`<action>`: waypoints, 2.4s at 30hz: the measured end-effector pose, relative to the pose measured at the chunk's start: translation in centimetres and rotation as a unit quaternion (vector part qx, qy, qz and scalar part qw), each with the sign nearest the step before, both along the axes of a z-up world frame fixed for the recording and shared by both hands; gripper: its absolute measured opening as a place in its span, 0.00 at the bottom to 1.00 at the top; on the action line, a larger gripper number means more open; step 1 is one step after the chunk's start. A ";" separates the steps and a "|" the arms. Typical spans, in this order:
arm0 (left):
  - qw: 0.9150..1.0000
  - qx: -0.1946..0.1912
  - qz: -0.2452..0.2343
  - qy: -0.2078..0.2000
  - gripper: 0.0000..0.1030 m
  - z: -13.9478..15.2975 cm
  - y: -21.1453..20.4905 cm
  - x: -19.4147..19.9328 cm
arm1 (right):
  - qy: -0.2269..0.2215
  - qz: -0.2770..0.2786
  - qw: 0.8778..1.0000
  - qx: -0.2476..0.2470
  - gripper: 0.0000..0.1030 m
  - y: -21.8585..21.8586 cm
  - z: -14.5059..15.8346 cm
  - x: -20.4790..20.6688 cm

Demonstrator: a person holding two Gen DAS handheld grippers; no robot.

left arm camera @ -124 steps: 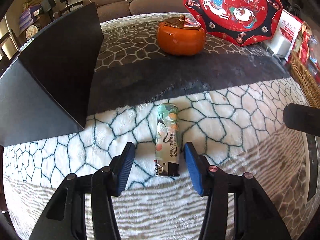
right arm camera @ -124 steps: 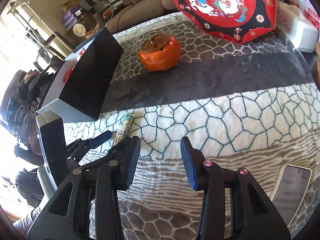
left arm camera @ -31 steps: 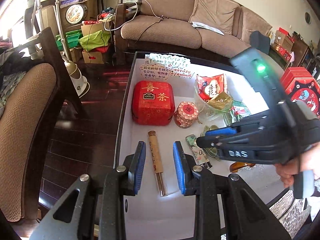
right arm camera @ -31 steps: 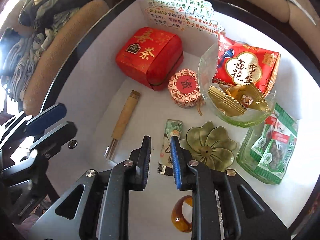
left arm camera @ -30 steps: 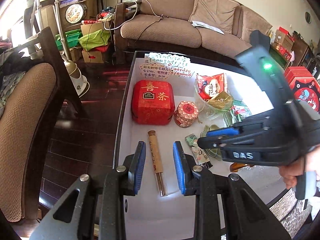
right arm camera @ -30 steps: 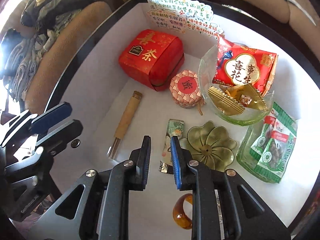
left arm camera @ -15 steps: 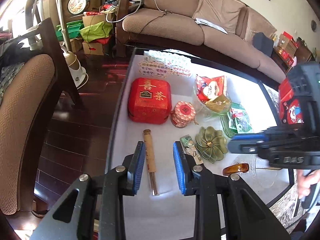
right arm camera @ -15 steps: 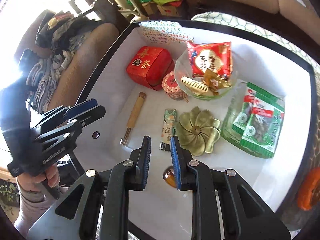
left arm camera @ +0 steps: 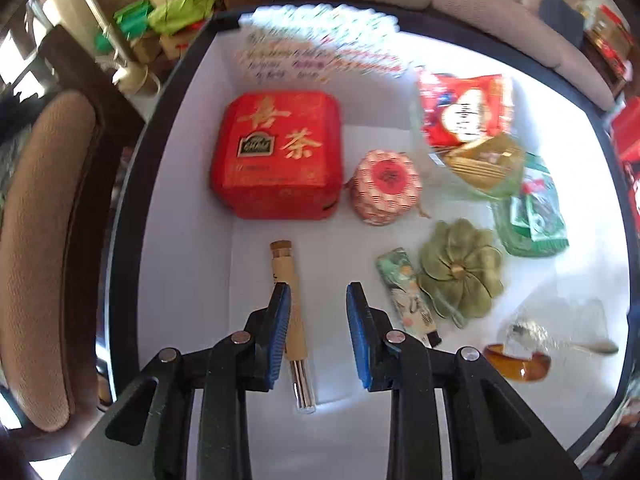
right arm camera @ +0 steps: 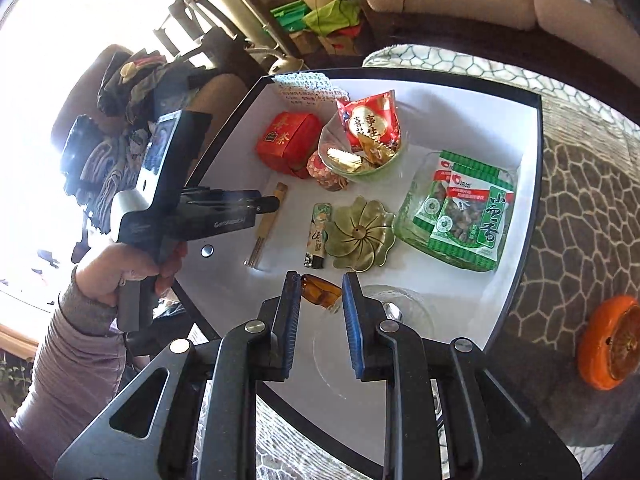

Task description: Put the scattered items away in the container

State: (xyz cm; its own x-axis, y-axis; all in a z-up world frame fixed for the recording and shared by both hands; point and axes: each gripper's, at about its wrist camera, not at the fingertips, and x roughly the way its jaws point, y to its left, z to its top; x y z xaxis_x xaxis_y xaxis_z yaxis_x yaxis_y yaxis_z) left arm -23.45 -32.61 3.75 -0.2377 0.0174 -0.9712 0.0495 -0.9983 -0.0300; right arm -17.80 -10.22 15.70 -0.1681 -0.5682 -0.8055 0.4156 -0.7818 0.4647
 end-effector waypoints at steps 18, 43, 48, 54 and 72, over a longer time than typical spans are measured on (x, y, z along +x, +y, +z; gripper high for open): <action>0.949 -0.266 -0.122 -0.116 0.28 -3.8 2.8 -0.5 | -0.003 -0.023 0.999 -0.031 0.23 5.8 -0.5 1.1; 0.990 0.004 -0.118 0.077 0.31 9.2 8.1 6.5 | 0.050 -0.116 0.991 0.053 0.29 16.7 1.8 2.8; 0.968 0.079 -0.172 0.161 0.64 11.7 16.6 8.6 | 0.034 -0.177 0.982 0.065 0.42 22.7 0.3 3.0; 0.955 0.128 -0.198 0.180 0.65 11.5 25.0 9.6 | 0.032 -0.217 0.974 0.057 0.47 26.4 -2.1 2.0; 0.971 0.075 -0.144 0.178 0.65 2.2 31.0 9.1 | 0.109 -0.171 0.973 0.111 0.08 23.6 -5.4 0.3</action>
State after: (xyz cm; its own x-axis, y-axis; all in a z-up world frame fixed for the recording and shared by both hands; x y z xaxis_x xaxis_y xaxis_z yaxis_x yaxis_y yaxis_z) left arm -14.39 -1.57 5.91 -0.5215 0.2684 -0.8099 -0.2708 -0.9522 -0.1412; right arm -17.55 13.40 10.34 -0.4978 -0.2649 -0.8259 0.1834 -0.9628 0.1983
